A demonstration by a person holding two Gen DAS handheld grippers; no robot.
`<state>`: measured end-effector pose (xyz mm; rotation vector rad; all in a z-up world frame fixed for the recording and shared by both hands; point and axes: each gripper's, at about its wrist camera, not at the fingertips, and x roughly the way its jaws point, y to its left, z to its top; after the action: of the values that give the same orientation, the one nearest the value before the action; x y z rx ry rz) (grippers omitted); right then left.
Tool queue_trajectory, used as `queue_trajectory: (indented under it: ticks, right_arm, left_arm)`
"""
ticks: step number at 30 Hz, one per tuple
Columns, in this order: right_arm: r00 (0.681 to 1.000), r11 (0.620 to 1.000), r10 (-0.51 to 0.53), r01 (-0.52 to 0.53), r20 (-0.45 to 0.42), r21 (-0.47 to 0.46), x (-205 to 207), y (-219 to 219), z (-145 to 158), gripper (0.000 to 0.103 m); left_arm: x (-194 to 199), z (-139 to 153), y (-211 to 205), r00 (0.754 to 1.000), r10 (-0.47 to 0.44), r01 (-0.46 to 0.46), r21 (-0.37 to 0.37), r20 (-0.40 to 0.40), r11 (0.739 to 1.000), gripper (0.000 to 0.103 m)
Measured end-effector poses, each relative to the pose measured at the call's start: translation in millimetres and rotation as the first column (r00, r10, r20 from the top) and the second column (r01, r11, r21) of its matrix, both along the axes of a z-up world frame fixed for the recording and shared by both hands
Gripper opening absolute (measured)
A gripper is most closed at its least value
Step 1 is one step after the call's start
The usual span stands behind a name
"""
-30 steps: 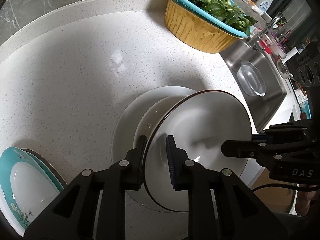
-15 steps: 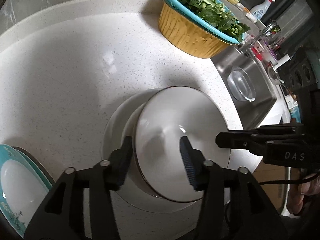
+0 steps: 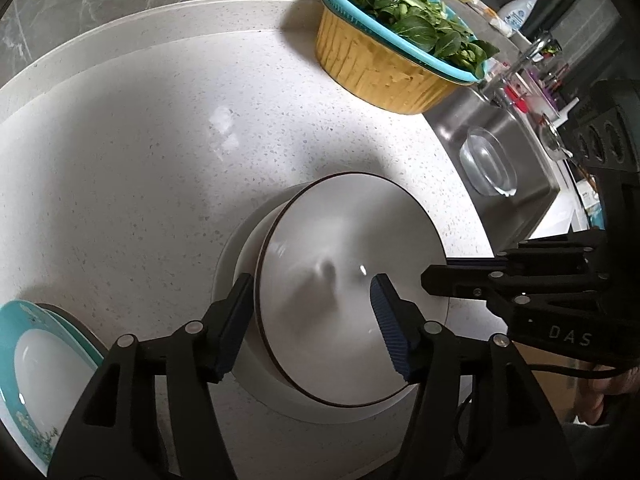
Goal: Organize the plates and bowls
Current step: 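Lower the floral bowl into the nested white bowls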
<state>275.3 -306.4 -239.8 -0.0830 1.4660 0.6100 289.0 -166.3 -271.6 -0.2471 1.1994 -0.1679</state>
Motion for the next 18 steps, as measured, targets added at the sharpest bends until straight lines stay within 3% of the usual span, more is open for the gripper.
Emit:
queue_trajectory:
  ticks: [4,7,11,16,18]
  right_arm:
    - [1.000,1.000,0.012,-0.012,-0.003,-0.005,1,-2,-1,0.009]
    - [1.000,1.000,0.019,-0.019,-0.001,-0.011,2,0,-1,0.009]
    - [1.000,1.000,0.029,-0.029,-0.002,-0.012,1,3,-1,0.009]
    - [1.000,1.000,0.030,-0.030,-0.004,-0.007,1,4,0,0.009]
    - [0.999,0.999,0.031,-0.031,-0.007,-0.006,2,4,0,0.009]
  left_arm:
    - [2,1,-6,0.999,-0.045,0.046,0.035,-0.023,0.998,0.061]
    - [4,1,-15,0.995,-0.095,0.098,0.074,-0.039,0.992,0.073]
    - [3,2,-17,0.996,-0.090,0.092,0.103,-0.028,0.990,0.073]
    - [5,3,-15,0.995,-0.088,0.092,0.090,-0.053,0.992,0.074]
    - [5,3,-13,0.994,-0.087,0.091,0.063,-0.065,0.994,0.080]
